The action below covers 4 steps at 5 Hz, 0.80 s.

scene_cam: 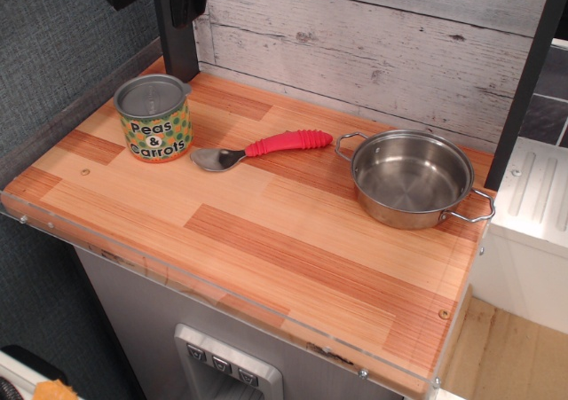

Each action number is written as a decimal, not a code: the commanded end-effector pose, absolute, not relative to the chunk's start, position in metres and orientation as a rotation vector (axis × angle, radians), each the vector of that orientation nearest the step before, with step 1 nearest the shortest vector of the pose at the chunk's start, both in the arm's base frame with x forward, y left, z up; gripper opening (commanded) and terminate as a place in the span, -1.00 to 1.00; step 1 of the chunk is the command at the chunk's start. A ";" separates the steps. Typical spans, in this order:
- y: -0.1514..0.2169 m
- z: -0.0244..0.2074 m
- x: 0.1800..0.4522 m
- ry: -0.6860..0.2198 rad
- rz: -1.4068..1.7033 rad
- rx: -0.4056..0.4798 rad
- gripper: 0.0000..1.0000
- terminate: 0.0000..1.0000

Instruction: Move the pan to the front and place it in the centre of the table.

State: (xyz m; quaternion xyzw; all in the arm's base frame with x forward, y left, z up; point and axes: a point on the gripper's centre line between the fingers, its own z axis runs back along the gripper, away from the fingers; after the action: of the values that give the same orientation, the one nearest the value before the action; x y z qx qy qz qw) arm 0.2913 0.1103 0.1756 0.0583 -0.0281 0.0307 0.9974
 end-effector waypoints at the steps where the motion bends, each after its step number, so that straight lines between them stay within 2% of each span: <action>1: 0.110 0.176 0.291 -0.056 0.061 0.117 1.00 -1.00; 3: 0.056 0.160 0.310 -0.118 0.197 0.033 1.00 -1.00; 4: 0.022 0.149 0.321 -0.120 0.339 0.029 1.00 -1.00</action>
State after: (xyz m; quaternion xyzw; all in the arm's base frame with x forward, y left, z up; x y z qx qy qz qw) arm 0.3181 0.0177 0.1385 0.0127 -0.0460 0.1719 0.9840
